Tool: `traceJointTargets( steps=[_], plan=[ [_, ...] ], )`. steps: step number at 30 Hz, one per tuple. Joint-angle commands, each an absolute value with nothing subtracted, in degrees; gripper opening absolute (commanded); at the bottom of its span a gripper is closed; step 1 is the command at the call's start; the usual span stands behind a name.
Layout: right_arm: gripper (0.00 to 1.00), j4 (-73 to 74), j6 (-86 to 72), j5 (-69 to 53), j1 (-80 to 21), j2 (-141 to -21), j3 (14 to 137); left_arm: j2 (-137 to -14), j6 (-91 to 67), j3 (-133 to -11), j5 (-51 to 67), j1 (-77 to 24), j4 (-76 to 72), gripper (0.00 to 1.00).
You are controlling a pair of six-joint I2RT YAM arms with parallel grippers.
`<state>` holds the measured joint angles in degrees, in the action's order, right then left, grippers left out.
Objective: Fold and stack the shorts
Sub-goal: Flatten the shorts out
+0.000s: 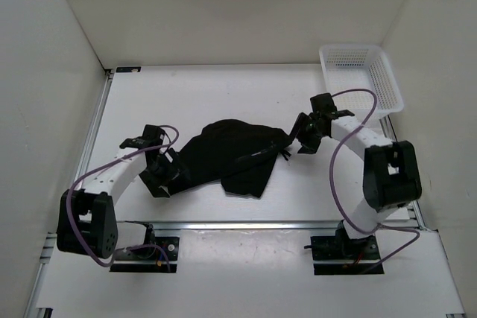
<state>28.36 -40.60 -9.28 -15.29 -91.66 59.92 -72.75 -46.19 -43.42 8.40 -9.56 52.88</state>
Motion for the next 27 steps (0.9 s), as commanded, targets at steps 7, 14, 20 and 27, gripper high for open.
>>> traceJointTargets(
  steps=[7, 14, 20, 27],
  plan=[
    [0.63, 20.8, -37.7, -17.8, -11.1, -105.8, 69.8, -80.1, -50.7, -42.1, 9.4, -9.8, 46.5, 0.99],
    [0.00, 16.7, -40.1, -22.1, -11.1, -106.4, 69.8, -85.7, -51.3, -45.4, 4.7, -9.8, 46.5, 0.28],
    [0.00, 20.6, -39.9, -20.9, -11.1, -102.1, 74.3, -86.8, -50.1, -53.1, 4.7, -9.8, 50.2, 0.10],
    [0.00, 26.0, -40.4, -18.2, -9.1, -100.2, 90.4, -90.2, -44.5, -82.7, -1.0, -9.2, 65.7, 0.10]
  ],
)
